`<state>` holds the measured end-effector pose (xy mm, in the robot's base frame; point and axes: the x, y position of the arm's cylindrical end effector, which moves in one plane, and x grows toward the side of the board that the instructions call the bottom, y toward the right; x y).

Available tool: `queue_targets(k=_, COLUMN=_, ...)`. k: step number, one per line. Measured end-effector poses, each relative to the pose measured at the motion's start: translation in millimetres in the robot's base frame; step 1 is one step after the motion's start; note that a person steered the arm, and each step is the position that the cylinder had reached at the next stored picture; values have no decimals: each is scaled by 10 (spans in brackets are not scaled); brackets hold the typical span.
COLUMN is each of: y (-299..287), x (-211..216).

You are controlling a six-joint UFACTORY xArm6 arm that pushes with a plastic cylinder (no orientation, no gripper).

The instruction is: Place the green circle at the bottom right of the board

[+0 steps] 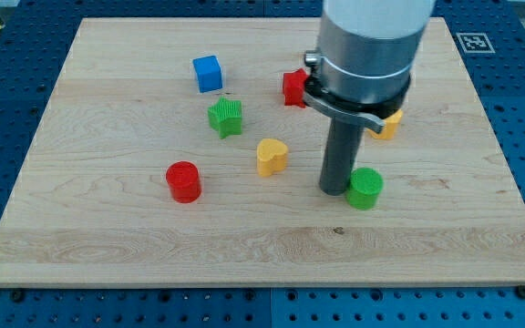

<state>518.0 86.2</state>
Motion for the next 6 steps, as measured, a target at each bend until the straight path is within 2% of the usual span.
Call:
queue_targets(k=2, y=336, x=191)
queue_targets(k=4, y=357, x=-23)
queue_targets(k=5, y=473, x=46)
queue_targets(k=6, y=605, x=328)
